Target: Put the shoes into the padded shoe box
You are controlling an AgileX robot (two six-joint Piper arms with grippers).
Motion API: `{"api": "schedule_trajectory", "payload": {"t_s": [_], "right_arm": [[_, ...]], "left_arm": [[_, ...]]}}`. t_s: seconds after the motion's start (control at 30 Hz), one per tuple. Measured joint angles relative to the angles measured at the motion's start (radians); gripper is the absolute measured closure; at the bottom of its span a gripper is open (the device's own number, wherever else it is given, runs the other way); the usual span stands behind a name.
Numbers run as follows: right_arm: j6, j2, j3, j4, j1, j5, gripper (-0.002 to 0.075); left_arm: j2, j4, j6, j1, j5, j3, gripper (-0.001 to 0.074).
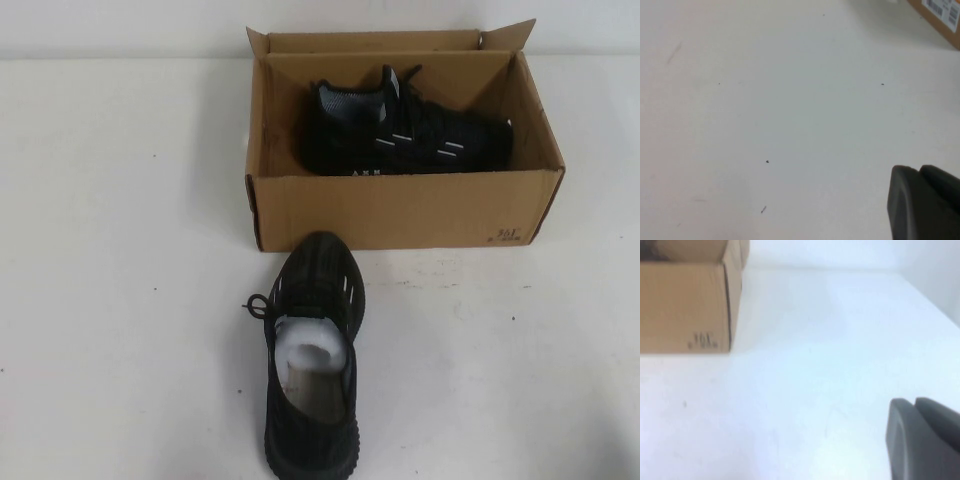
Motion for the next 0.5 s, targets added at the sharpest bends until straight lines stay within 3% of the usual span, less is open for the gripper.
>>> {"api": "schedule_trajectory", "payload": {"t_s": [0.2,0.5], "right_arm": [[-0.010,0.000,0.000,-0.007,0.000,0.113,0.0734],[-0.010,0.000,0.000,-0.007,0.000,0.130,0.0734]], "left_arm": [[0.000,0.000,0.000,0.000,0.000,0.000,0.0735],[0.000,0.000,0.000,0.000,0.000,0.000,0.0735]]}}
